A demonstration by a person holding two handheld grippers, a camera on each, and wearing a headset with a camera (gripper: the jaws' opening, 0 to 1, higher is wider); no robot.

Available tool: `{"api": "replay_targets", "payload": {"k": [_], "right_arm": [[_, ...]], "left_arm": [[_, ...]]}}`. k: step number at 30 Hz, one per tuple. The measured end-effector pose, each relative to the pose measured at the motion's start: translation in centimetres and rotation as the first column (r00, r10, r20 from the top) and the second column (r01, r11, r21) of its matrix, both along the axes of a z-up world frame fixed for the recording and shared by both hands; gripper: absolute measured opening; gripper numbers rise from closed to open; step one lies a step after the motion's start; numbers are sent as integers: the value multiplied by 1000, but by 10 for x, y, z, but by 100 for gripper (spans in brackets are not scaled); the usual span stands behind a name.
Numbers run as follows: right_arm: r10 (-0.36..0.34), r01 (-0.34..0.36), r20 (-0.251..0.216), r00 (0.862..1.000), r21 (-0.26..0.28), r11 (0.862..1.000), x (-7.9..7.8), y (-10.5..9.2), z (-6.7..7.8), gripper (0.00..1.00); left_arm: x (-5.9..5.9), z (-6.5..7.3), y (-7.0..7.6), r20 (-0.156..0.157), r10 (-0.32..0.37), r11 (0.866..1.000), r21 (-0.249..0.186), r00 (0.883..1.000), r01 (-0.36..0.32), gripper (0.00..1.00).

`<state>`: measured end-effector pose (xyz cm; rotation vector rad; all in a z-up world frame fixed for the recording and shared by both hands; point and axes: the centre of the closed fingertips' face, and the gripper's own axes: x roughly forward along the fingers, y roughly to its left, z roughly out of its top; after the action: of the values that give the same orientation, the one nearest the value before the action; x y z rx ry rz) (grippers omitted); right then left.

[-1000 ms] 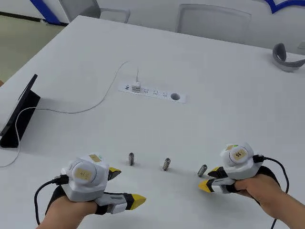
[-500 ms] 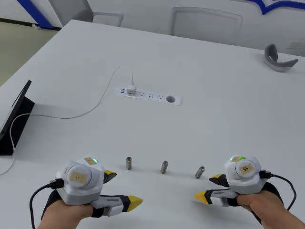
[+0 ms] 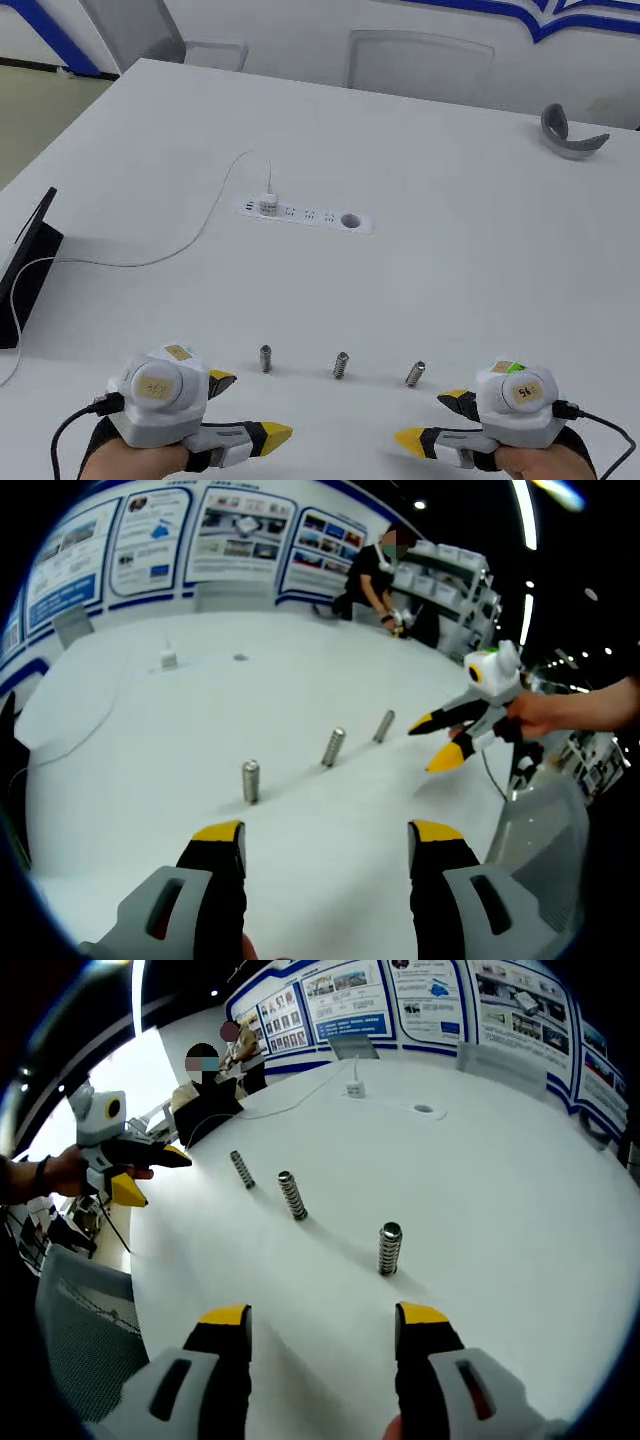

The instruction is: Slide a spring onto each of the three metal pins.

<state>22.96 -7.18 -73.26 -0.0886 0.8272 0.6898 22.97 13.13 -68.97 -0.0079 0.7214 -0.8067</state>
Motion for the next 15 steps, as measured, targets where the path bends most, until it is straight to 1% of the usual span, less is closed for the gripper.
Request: {"api": "replay_targets", "payload": {"k": [4, 9, 11, 15], "right_arm": [[-10, 10, 7, 1000, 7, 1000, -6, 4, 0, 62], [-40, 40, 9, 999, 41, 998, -8, 8, 4, 66], [-50, 50, 13, 999, 46, 998, -9, 8, 7, 69], [-63, 61, 28, 998, 67, 996, -10, 12, 18, 73]], "left_arm": [[1, 1, 3, 1, 6, 1000, -1, 1000, -6, 67], [-1, 2, 5, 2, -1, 1000, 4, 1000, 1, 68], [-1, 1, 6, 1, -2, 1000, 4, 1000, 2, 68], [0, 4, 6, 2, -2, 1000, -3, 1000, 2, 68]]}}
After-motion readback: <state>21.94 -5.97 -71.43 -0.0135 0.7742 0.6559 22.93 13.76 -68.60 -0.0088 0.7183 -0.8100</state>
